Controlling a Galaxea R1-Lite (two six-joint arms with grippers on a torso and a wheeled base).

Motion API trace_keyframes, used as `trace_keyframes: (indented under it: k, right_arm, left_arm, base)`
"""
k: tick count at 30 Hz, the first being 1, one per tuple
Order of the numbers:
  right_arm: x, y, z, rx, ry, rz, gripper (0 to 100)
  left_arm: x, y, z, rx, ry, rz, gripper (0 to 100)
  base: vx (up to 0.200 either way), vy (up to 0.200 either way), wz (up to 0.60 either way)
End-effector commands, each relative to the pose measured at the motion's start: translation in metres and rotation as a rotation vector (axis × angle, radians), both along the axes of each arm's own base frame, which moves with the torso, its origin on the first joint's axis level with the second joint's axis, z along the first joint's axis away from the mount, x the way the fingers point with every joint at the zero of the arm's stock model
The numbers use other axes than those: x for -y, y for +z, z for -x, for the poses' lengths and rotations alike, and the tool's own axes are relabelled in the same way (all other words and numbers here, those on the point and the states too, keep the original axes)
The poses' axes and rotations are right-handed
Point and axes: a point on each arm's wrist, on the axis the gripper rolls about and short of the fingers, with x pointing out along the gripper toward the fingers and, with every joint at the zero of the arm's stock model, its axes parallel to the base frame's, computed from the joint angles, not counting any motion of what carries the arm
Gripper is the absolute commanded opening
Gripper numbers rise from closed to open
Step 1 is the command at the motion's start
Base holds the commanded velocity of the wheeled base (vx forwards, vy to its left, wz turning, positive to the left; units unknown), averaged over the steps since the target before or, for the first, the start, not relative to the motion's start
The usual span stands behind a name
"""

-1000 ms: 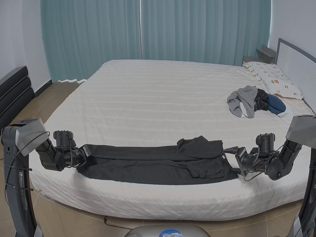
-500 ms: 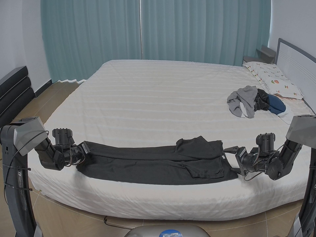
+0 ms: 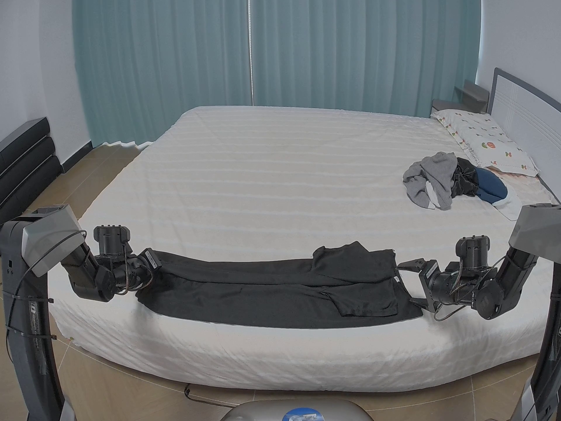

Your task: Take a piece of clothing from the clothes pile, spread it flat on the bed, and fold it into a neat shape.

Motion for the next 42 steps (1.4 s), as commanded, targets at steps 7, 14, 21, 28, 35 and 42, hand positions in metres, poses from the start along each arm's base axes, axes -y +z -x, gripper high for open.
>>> trace_keyframes:
  k: [7, 14, 21, 28, 35, 42]
  right_arm:
    - [0.001, 0.001, 0.000, 0.000, -0.004, -0.005, 100]
    - [0.001, 0.001, 0.000, 0.016, -0.009, -0.013, 100]
    - [0.001, 0.002, 0.000, 0.023, -0.017, -0.027, 100]
    - [0.001, 0.002, 0.000, 0.024, -0.019, -0.030, 100]
    - [0.002, 0.003, 0.000, 0.023, -0.026, -0.036, 100]
    - [0.002, 0.003, 0.000, 0.020, -0.032, -0.044, 100]
  left_arm:
    - [0.006, 0.021, 0.002, 0.030, 0.020, 0.051, 0]
    - [0.018, 0.028, 0.008, 0.030, -0.007, 0.053, 0]
    - [0.031, 0.046, 0.015, 0.059, -0.021, 0.041, 0]
    - [0.058, 0.068, 0.020, 0.091, -0.064, 0.025, 0]
    - [0.092, 0.079, 0.021, 0.065, -0.107, 0.002, 0]
    - [0.133, 0.090, 0.017, 0.022, -0.161, -0.035, 0]
  base:
    - [0.000, -0.057, 0.00]
    - [0.000, -0.200, 0.00]
    - [0.000, -0.200, 0.00]
    - [0.000, -0.200, 0.00]
    - [0.000, -0.200, 0.00]
    - [0.000, -0.200, 0.00]
